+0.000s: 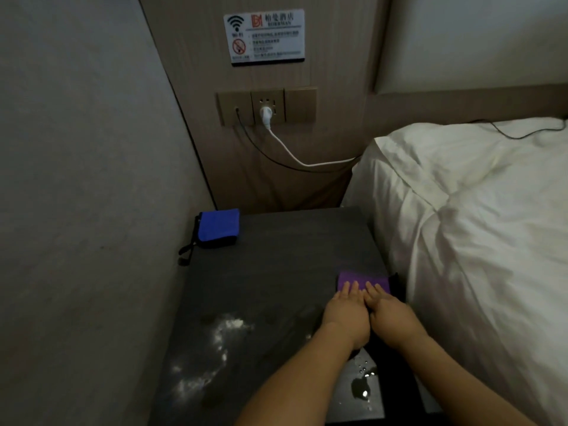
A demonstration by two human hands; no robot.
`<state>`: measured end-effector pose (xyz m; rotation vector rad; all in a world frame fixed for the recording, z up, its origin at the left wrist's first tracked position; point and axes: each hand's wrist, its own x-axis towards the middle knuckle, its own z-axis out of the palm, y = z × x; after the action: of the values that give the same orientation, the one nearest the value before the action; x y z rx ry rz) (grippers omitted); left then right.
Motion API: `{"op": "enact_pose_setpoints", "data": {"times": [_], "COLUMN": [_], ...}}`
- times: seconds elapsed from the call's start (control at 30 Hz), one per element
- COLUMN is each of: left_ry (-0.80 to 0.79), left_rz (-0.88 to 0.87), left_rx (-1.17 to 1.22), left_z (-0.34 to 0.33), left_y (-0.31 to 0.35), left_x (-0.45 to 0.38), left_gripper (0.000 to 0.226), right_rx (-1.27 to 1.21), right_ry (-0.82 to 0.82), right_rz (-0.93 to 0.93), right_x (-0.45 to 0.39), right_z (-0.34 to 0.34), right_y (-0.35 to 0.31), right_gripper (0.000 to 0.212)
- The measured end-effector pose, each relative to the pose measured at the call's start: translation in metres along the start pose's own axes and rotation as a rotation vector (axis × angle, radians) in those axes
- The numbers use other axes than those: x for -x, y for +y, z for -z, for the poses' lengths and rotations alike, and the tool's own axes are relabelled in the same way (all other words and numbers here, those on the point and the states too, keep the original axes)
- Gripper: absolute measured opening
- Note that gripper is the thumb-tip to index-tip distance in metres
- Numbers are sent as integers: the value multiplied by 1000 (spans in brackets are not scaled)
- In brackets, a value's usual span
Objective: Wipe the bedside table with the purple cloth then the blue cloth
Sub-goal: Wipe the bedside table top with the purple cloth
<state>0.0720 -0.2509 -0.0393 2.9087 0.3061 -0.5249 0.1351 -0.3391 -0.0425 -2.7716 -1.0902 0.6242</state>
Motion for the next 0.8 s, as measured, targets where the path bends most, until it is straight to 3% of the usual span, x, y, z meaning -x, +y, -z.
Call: {"op": "enact_pose_setpoints", "data": {"times": [0.2, 0.63, 0.8], "left_ry": [12, -4, 2], "left_rz": [86, 347, 375], "left_rx": [-3, -14, -29], "left_z": [-13, -23, -27], "left_y": [-42, -200, -225], "left_x": [27, 130, 157], "left_gripper": [70, 68, 68], "right_rx": [46, 23, 2], "right_ry": [-2, -1, -14], "right_rz": [90, 371, 421], "right_x": [-3, -33, -32], "right_z": [-16, -62, -73], "right_y": [-52, -237, -274], "right_gripper": [56, 53, 51]}}
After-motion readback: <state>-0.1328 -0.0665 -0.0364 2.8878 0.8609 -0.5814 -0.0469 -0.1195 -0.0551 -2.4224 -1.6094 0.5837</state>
